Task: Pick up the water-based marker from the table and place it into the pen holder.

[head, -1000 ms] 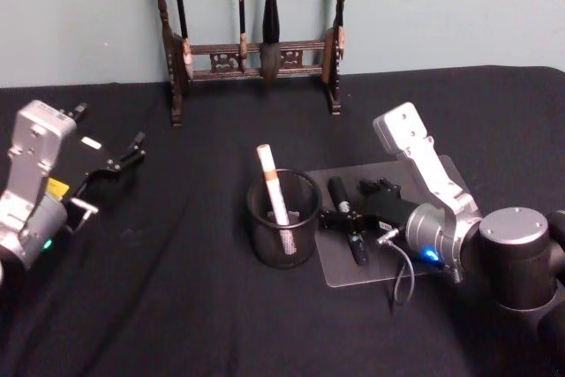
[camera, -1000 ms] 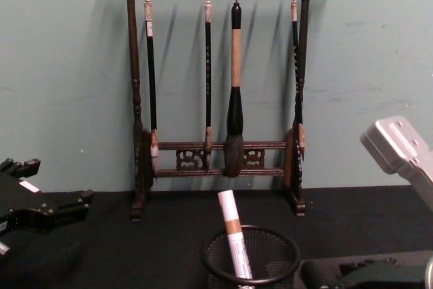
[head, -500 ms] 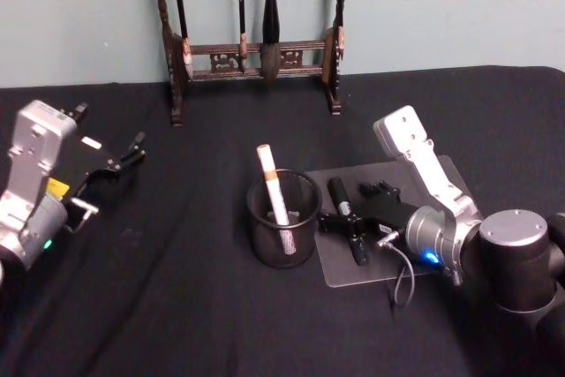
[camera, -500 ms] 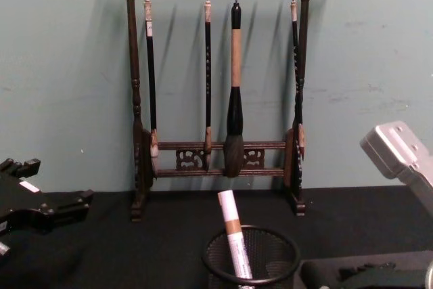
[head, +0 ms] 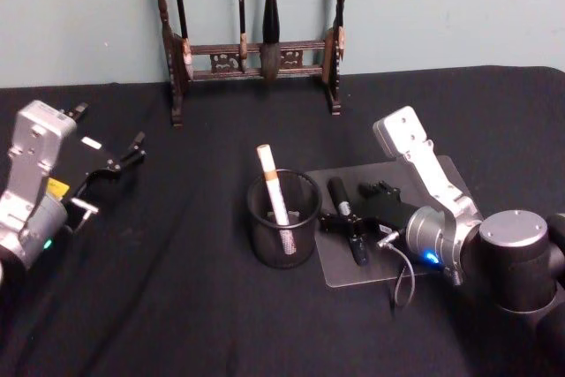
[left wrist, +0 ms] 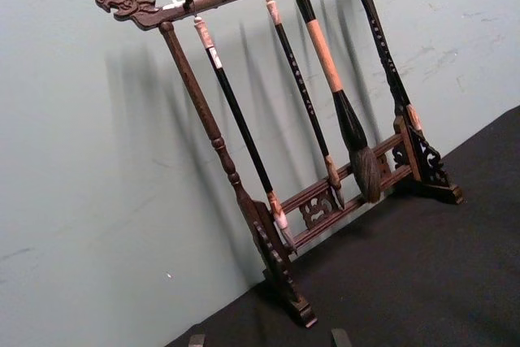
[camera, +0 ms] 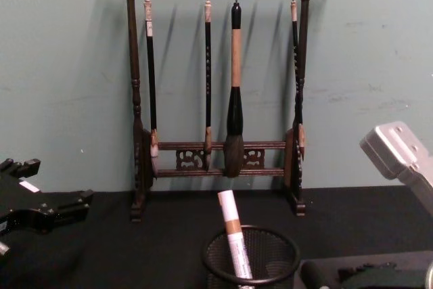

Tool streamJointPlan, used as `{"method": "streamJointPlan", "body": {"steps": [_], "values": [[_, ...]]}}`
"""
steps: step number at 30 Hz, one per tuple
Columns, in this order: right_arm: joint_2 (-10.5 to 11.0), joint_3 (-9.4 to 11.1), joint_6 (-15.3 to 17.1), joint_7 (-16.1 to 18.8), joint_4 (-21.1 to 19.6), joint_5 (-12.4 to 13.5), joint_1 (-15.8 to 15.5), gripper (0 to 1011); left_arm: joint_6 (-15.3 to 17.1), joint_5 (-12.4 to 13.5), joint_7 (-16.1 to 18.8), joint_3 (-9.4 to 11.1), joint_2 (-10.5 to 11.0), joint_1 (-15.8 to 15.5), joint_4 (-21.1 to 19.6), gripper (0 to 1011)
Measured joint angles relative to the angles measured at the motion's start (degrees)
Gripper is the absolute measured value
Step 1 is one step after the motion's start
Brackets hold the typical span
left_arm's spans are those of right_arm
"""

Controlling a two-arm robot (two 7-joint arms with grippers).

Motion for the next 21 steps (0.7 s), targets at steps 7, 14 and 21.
{"method": "streamJointPlan", "body": {"steps": [7,14,21], "values": [[0.0,0.0,0.0,0.0,0.0,0.1,0.0,840,0.0,0.0,0.0,0.0,0.0,0.0,0.0,1001],[0.0,0.0,0.0,0.0,0.0,0.2,0.0,622,0.0,0.0,0.0,0.0,0.0,0.0,0.0,1001],[0.0,0.0,0.0,0.0,0.0,0.2,0.0,388,0.0,0.0,0.0,0.0,0.0,0.0,0.0,1001]]}}
